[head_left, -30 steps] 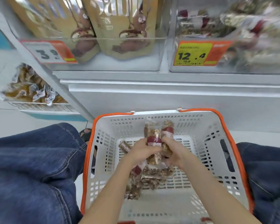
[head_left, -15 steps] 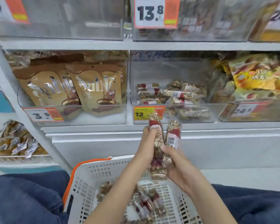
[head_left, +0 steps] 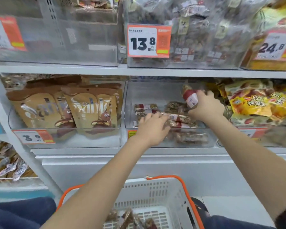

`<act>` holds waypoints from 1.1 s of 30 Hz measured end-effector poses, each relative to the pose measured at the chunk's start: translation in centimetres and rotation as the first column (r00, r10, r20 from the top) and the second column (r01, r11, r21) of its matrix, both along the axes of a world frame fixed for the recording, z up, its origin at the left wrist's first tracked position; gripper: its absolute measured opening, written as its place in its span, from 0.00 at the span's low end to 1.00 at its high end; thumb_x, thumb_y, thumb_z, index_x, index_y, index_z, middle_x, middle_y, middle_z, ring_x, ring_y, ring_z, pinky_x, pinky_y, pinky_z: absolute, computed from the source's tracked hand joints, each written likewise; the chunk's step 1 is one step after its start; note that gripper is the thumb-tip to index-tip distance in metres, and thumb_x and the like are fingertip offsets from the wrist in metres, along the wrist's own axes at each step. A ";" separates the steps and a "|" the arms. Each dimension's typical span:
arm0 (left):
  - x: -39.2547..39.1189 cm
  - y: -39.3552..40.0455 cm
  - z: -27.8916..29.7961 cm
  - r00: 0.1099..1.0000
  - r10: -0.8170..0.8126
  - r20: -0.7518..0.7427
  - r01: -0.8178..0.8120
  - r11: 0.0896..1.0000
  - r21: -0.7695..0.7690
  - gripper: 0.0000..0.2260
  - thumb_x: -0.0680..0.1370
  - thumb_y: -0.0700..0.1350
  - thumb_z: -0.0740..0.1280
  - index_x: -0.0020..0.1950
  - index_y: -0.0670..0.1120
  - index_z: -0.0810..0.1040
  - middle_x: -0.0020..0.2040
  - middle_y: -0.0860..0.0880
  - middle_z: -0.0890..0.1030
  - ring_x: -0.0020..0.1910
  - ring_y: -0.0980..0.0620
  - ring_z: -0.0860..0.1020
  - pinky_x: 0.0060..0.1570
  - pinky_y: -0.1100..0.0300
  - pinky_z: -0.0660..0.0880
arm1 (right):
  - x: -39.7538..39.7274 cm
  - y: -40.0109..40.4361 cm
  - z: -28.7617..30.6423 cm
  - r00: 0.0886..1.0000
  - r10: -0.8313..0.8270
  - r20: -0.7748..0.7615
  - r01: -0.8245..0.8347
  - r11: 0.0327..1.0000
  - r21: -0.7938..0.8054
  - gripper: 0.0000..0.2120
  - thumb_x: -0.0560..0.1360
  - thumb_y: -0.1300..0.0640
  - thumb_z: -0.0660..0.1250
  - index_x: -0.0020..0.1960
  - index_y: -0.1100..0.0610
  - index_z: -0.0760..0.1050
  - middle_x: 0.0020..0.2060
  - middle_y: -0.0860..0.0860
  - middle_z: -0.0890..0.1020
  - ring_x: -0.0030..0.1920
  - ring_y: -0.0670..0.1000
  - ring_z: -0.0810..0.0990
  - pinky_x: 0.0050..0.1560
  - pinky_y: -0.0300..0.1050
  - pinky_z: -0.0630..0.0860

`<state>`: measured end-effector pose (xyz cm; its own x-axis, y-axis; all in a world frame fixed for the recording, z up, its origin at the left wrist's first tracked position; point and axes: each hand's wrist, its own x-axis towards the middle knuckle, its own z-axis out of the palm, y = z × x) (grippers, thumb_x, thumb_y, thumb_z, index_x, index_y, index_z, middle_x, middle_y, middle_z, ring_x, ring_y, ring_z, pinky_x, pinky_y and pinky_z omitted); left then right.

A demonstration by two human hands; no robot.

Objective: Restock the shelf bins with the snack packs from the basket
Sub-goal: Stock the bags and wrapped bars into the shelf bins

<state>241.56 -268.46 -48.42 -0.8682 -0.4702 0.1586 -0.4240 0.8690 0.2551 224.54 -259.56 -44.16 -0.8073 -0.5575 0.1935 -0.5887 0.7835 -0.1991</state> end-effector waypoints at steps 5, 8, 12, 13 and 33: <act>7.8 -2.0 -4.1 0.986 -0.066 -0.154 0.027 0.970 -0.242 0.21 0.79 0.45 0.60 0.73 0.46 0.65 0.71 0.46 0.70 0.71 0.47 0.65 0.74 0.56 0.49 | -3.2 -0.8 -3.8 0.900 0.053 0.433 -0.037 0.998 -0.046 0.46 0.70 0.34 0.67 0.77 0.47 0.47 0.76 0.53 0.37 0.76 0.64 0.48 0.72 0.58 0.54; 12.7 -0.9 -7.9 0.948 -0.094 -0.304 0.026 0.975 -0.219 0.22 0.78 0.42 0.57 0.72 0.43 0.65 0.72 0.43 0.67 0.73 0.45 0.62 0.73 0.52 0.55 | -2.4 0.2 -4.1 0.934 0.104 0.342 -0.056 0.987 -0.148 0.45 0.68 0.29 0.64 0.76 0.42 0.46 0.77 0.54 0.40 0.76 0.61 0.46 0.72 0.60 0.53; 18.2 0.9 -16.6 0.971 0.042 -0.237 -0.044 0.999 -0.002 0.17 0.77 0.44 0.56 0.66 0.47 0.71 0.67 0.45 0.72 0.66 0.46 0.69 0.62 0.50 0.72 | 4.1 1.7 -6.8 0.966 0.064 -0.252 -0.184 0.852 -0.490 0.23 0.76 0.43 0.60 0.67 0.52 0.68 0.72 0.57 0.65 0.72 0.59 0.62 0.67 0.60 0.61; 19.3 1.3 -18.8 0.975 0.125 -0.182 -0.107 0.989 0.104 0.16 0.78 0.44 0.56 0.64 0.48 0.73 0.66 0.46 0.73 0.65 0.46 0.71 0.59 0.49 0.74 | 6.8 2.1 -8.4 0.941 0.052 -0.334 -0.251 0.768 -0.589 0.18 0.76 0.48 0.61 0.62 0.55 0.72 0.67 0.58 0.71 0.68 0.58 0.68 0.63 0.56 0.65; 30.0 5.7 -36.1 0.681 0.196 0.706 -0.711 0.411 0.571 0.44 0.67 0.52 0.76 0.75 0.51 0.54 0.71 0.42 0.55 0.65 0.41 0.68 0.63 0.56 0.68 | 25.3 4.8 -41.4 0.705 0.131 0.697 -0.538 0.740 0.404 0.50 0.70 0.42 0.72 0.76 0.42 0.38 0.76 0.57 0.49 0.71 0.65 0.59 0.63 0.58 0.69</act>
